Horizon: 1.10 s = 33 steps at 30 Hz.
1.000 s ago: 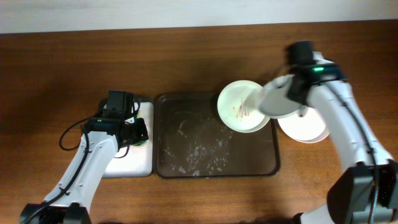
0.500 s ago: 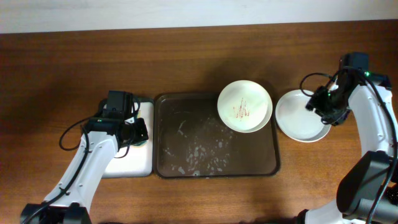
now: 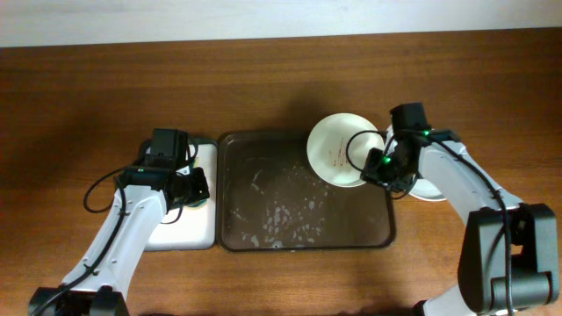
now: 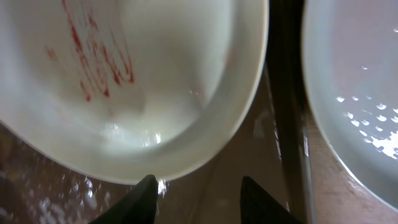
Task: Clean dirty plates on tray and stack at the side
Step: 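Grasp the last plate rim and pull it to tray center with right gripper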
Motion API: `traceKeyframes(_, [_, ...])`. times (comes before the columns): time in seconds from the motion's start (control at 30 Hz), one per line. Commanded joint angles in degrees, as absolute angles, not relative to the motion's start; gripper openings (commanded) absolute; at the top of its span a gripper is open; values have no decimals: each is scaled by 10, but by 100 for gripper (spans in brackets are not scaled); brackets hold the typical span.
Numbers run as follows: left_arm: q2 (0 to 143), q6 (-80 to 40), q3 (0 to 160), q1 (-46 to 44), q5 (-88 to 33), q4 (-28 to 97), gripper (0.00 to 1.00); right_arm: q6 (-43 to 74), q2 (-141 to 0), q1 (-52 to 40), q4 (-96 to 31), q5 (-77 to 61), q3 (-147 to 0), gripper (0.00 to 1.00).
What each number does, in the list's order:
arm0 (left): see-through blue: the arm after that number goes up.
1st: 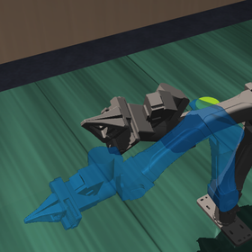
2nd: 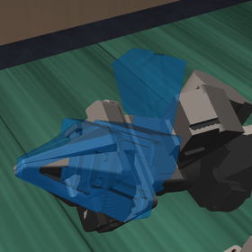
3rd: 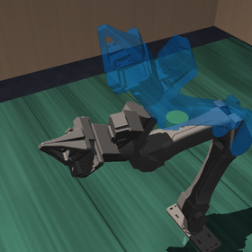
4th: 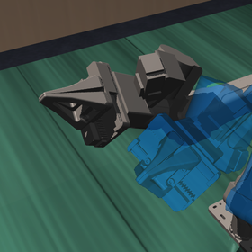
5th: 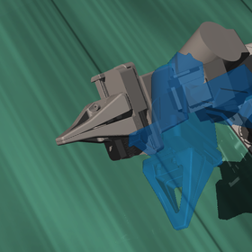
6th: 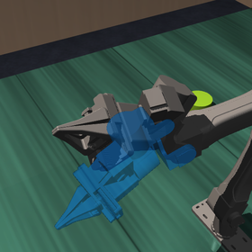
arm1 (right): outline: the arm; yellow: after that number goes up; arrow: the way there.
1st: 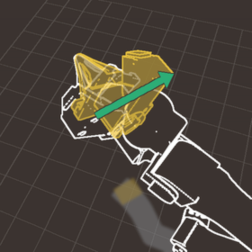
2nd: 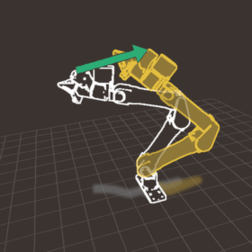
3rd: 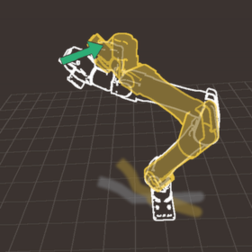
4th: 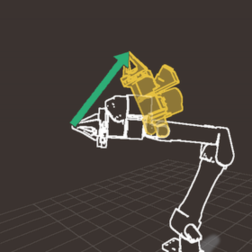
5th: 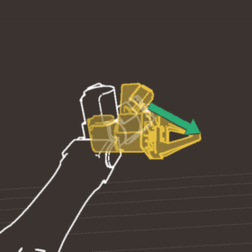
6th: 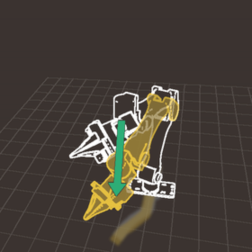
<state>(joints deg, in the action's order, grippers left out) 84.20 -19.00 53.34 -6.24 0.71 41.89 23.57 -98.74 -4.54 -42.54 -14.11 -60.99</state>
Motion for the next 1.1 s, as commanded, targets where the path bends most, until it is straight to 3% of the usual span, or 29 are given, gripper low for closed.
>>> traceKeyframes(0.0, [837,-179,533,-58,13,419,0,276,-988,-80,-390,-123,-579,43])
traceKeyframes(0.17, [837,-179,533,-58,13,425,0,310,-988,-132,-346,-98,-552,39])
traceKeyframes(0.27, [837,-179,533,-58,13,425,0,310,-988,-167,-349,-101,-552,25])
traceKeyframes(0.4, [837,-179,533,-58,13,425,0,312,-988,-226,-351,-135,-552,16])
traceKeyframes(0.5, [837,-179,533,-58,13,425,0,304,-985,-244,-351,-131,-553,17])
traceKeyframes(0.63, [837,-179,533,-58,13,425,0,212,-962,-201,-390,-65,-611,24])
traceKeyframes(0.67, [837,-179,533,-58,13,425,0,155,-959,-184,-400,-53,-641,33])
traceKeyframes(0.73, [837,-179,533,-58,13,425,0,57,-959,-151,-407,-51,-691,37])
traceKeyframes(1.07, [837,-179,533,-58,13,425,0,-72,-1014,-51,-286,8,-704,35])
